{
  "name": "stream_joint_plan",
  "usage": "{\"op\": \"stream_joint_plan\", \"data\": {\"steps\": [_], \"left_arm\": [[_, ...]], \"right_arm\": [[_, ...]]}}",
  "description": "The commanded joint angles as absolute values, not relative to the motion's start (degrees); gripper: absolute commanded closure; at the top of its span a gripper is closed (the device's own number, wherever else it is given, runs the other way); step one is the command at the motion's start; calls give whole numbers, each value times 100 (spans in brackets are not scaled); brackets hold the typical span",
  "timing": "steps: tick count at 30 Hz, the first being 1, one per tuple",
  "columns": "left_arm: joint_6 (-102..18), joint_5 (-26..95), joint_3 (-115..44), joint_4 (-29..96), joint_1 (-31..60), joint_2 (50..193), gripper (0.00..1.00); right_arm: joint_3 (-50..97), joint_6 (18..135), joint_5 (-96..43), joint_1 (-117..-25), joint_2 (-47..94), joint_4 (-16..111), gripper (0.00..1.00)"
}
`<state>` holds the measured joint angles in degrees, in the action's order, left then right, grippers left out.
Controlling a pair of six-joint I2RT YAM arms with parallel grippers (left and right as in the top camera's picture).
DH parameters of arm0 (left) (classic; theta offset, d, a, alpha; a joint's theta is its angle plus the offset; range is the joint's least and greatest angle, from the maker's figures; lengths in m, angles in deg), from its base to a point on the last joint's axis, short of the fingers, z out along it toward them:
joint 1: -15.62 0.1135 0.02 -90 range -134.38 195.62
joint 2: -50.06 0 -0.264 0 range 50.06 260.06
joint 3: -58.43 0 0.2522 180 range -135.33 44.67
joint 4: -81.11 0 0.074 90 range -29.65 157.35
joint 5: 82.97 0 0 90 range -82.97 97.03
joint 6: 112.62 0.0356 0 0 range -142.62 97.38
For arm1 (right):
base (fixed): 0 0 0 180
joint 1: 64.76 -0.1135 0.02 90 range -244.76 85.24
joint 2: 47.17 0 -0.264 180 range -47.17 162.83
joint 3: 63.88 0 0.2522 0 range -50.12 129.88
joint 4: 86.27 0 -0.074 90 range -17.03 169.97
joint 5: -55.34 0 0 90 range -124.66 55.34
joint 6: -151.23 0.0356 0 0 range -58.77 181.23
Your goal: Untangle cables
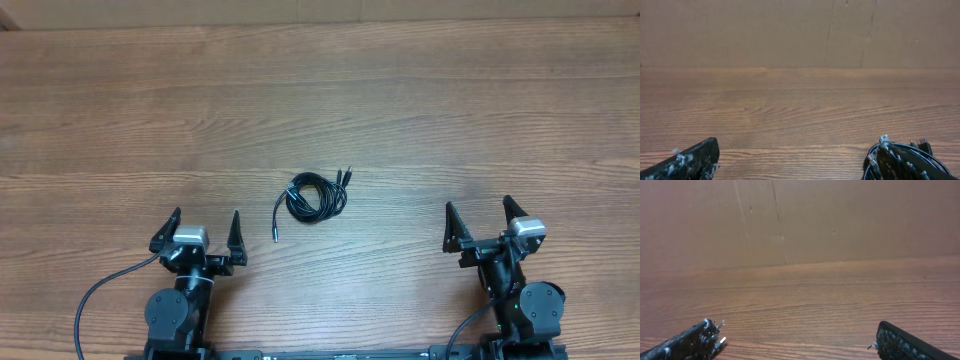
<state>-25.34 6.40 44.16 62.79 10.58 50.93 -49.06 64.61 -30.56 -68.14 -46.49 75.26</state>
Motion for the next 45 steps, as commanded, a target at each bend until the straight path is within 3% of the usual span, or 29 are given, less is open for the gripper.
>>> {"op": "stream_joint_plan", "data": {"steps": [1, 13, 21, 27, 32, 40, 45], "left_arm": [[-2728, 706, 4424, 6299, 1082, 5071, 0], [-2927, 944, 3834, 5499, 1078, 5654, 0], [-2951, 1222, 2507, 4924, 1078, 7490, 0], [-2945, 1412, 962, 3905, 1078, 9164, 0], [-2934, 1340, -448, 2345, 1078, 10384, 0], [-2934, 1032, -459, 2266, 1078, 11219, 0], [-3008, 1722, -459, 2977, 1078, 11698, 0]], "right_arm": [[-4967, 6441, -3026, -6805, -4699, 7554, 0], [-4753, 7154, -2860, -6805, -4668, 7176, 0], [-3953, 7370, -2858, -6805, -4220, 6188, 0], [-2856, 7368, -2858, -6805, -3300, 5366, 0], [-1658, 7320, -2860, -6805, -1860, 4599, 0], [-176, 7320, -3008, -6805, 13, 3268, 0], [-64, 7327, -2641, -6805, 538, 3460, 0]]}}
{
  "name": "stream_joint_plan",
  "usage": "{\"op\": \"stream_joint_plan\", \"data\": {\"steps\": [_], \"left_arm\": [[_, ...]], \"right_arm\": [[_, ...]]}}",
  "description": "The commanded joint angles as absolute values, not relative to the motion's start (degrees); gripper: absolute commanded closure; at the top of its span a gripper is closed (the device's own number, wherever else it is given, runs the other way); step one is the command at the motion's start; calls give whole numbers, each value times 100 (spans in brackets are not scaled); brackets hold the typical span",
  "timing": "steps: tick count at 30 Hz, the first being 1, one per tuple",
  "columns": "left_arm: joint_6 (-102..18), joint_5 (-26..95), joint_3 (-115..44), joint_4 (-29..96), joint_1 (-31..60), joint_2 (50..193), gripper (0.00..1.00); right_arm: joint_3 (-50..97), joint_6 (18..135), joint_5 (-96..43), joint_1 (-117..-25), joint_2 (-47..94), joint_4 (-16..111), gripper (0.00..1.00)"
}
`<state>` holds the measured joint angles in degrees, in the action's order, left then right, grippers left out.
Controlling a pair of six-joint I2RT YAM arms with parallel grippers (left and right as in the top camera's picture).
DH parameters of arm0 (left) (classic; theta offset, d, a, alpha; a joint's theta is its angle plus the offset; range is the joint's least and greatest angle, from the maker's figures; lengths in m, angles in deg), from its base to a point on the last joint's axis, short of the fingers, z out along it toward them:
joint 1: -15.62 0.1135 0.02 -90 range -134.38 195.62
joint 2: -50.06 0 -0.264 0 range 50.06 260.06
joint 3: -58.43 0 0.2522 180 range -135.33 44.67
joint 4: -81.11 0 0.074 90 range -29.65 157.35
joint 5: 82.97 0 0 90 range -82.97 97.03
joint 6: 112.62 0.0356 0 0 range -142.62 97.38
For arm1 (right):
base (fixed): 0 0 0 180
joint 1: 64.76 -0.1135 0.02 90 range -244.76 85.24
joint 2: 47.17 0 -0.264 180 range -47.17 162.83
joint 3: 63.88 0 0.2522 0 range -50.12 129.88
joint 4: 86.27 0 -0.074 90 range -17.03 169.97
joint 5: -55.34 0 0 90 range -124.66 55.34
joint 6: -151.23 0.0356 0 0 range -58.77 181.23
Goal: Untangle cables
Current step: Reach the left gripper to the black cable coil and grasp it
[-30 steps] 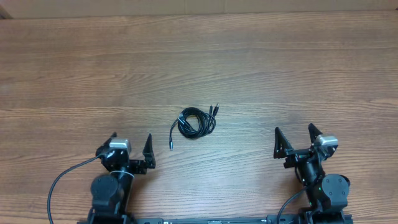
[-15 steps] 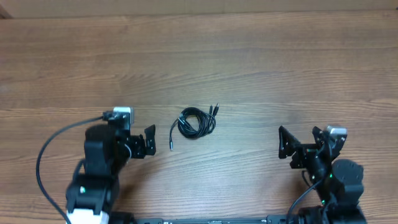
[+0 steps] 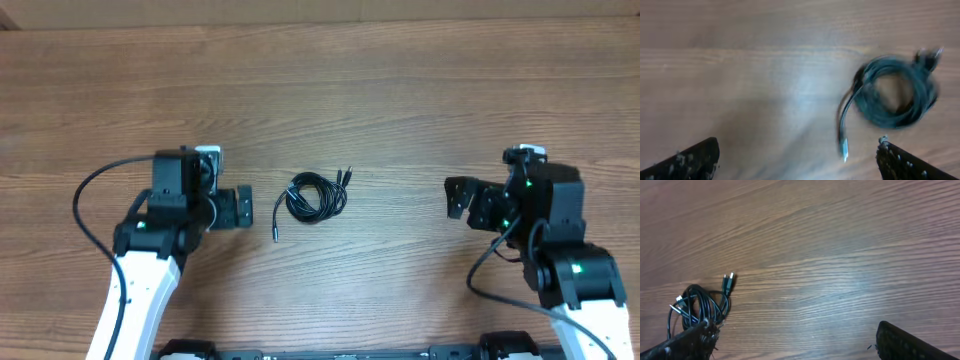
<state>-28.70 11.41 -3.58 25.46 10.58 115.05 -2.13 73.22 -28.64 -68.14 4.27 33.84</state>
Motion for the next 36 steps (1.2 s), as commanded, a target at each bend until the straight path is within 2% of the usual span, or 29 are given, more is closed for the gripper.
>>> {"op": "stream_joint_plan", "data": {"steps": [1, 3, 5, 7, 11, 18, 19, 20, 21, 25, 36], "left_arm": [[-3056, 2319, -459, 3355, 1069, 11781, 0], [-3056, 2935, -459, 3932, 931, 11925, 2], [-3034, 2350, -459, 4509, 332, 12163, 6], [-3179, 1580, -459, 4832, -212, 12426, 5], [-3920, 1405, -459, 5536, -1069, 13276, 7], [-4748, 1418, -459, 6207, -1692, 14696, 31], [-4757, 1458, -459, 6229, -1740, 14799, 37], [-4792, 1477, -461, 6229, -1775, 14843, 48], [-4842, 1510, -461, 6227, -1794, 14858, 54], [-5078, 1864, -461, 6122, -1829, 14858, 54], [-5307, 1690, -456, 6047, -1947, 14919, 55]], "right_arm": [[-64, 7327, -2440, -6805, 586, 3598, 0], [-64, 7324, -2202, -6805, 599, 3830, 0], [-64, 7324, -2213, -6805, 599, 3897, 0], [-64, 7327, -2211, -6805, 599, 3884, 0], [-64, 7327, -2211, -6805, 599, 3825, 0], [-64, 7324, -2215, -6805, 601, 3832, 0], [-64, 7324, -2213, -6805, 601, 3832, 0], [-64, 7324, -2213, -6805, 601, 3832, 0], [-64, 7324, -2213, -6805, 601, 3832, 0], [-64, 7327, -2213, -6805, 601, 3810, 0], [-64, 7324, -2213, -6805, 601, 3808, 0]]}}
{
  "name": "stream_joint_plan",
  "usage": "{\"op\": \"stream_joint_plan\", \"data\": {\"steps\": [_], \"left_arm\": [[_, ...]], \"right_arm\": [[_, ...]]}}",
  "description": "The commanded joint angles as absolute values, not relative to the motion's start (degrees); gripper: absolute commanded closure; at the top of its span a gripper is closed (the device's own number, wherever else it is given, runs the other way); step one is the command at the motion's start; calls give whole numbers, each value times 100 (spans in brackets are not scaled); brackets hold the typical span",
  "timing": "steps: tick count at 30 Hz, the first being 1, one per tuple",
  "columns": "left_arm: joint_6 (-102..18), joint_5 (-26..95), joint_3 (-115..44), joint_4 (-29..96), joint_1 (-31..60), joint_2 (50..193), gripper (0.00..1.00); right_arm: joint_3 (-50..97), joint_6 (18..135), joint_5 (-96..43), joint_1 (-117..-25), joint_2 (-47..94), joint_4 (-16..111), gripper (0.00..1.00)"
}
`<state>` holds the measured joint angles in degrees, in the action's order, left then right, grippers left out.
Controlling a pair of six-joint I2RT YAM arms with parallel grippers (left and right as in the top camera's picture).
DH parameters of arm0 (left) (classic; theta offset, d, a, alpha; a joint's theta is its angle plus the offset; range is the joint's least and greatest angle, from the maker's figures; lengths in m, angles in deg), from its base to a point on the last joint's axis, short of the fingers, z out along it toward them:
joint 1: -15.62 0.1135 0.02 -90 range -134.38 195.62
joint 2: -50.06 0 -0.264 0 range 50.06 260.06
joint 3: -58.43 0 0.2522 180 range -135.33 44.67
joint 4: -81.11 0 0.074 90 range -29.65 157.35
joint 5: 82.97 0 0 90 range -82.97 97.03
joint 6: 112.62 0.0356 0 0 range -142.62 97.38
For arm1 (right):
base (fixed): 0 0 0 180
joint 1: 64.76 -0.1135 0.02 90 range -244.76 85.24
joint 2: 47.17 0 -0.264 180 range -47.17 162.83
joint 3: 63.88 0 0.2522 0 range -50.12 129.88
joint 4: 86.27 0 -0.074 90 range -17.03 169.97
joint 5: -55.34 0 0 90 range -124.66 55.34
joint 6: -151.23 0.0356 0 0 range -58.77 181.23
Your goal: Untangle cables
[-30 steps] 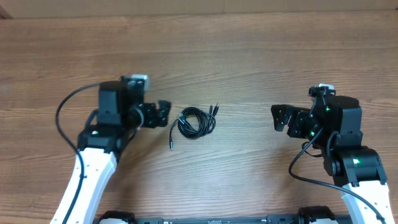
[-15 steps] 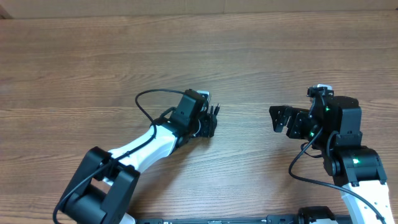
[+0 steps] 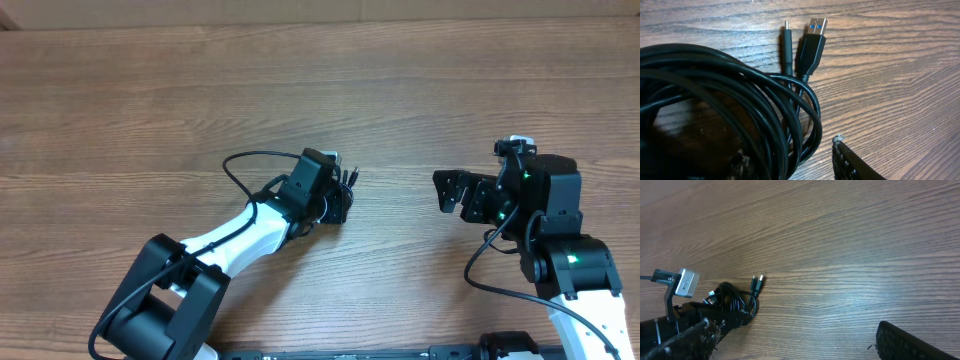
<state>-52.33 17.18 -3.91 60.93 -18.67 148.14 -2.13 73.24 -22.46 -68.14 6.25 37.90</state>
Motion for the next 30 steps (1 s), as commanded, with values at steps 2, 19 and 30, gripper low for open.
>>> {"op": "stream_joint_plan", "data": {"steps": [2, 19, 30], "left_arm": [[-5310, 1517, -456, 5986, -1989, 14946, 60], [-5041, 3617, -1160, 6284, -1563, 13416, 95], [-4833, 4811, -1158, 6187, -1462, 12793, 96]], "right_arm": [[-64, 7327, -2211, -6805, 599, 3803, 0], [-64, 7324, -2125, -6805, 737, 3768, 0], [-64, 7327, 563, -6807, 1600, 4568, 0]]}}
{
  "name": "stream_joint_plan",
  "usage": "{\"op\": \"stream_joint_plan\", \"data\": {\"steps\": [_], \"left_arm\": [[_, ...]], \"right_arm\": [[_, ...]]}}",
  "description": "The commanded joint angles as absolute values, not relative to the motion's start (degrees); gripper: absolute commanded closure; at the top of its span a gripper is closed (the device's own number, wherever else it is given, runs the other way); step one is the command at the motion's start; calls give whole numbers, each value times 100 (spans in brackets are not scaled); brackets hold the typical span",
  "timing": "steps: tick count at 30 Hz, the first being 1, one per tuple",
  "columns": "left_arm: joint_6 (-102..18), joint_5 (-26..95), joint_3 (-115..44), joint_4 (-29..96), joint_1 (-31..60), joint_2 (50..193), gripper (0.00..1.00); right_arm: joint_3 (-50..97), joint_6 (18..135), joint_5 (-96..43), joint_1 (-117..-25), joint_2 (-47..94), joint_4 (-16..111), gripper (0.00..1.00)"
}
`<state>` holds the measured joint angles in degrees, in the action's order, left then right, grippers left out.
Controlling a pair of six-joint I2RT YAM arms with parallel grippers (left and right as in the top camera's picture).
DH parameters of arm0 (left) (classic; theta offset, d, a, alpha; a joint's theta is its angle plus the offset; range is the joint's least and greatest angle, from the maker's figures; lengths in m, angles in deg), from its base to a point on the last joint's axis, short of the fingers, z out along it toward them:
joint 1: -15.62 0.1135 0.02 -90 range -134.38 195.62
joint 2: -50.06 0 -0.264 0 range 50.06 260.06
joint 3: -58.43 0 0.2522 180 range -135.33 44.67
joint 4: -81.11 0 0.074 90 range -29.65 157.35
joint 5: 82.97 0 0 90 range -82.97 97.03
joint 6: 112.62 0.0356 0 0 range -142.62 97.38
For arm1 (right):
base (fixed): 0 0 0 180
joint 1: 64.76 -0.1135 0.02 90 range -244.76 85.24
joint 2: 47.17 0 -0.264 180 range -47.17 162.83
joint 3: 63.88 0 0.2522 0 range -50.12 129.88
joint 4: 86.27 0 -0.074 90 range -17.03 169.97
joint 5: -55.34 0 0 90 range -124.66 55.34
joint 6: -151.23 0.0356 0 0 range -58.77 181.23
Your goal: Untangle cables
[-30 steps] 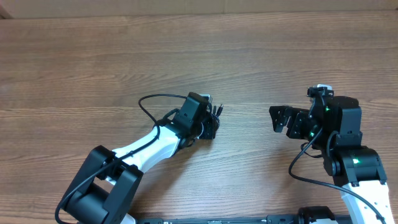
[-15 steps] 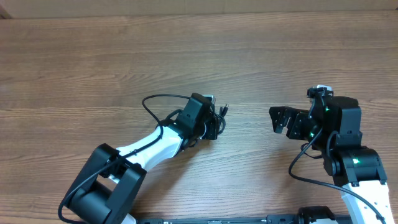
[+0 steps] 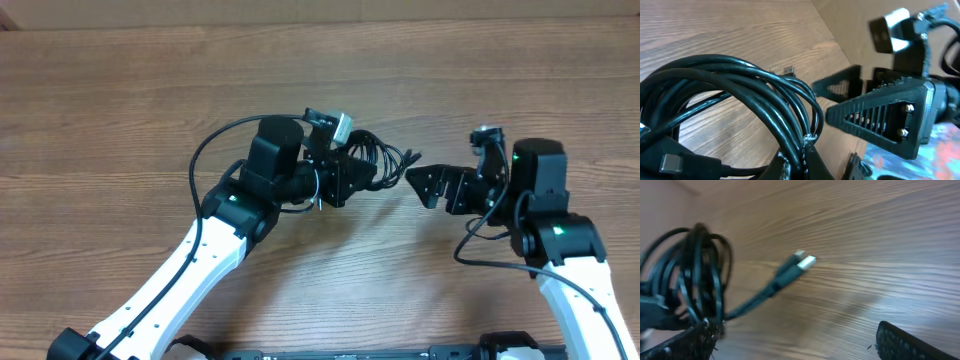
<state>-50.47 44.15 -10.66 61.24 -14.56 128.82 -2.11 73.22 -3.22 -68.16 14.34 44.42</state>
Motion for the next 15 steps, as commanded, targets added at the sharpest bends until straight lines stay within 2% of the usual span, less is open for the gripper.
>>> {"op": "stream_joint_plan", "data": {"steps": [1, 7, 10, 12, 15], "left_arm": [[-4831, 4933, -1160, 6209, -1460, 12793, 96], [-4835, 5615, -1160, 6563, -1460, 12793, 96], [-4840, 5958, -1158, 6802, -1462, 12793, 96], [-4838, 6227, -1158, 6915, -1467, 12793, 96], [-4829, 6258, -1158, 6889, -1467, 12795, 96]], "right_arm": [[-64, 7329, 631, -6805, 1694, 4610, 0], [-64, 7329, 1560, -6807, 2208, 5060, 0], [-64, 7502, 1905, -6807, 2420, 5347, 6], [-64, 7521, 1949, -6807, 2492, 5465, 20], [-64, 7517, 2108, -6807, 2490, 5578, 20]]}}
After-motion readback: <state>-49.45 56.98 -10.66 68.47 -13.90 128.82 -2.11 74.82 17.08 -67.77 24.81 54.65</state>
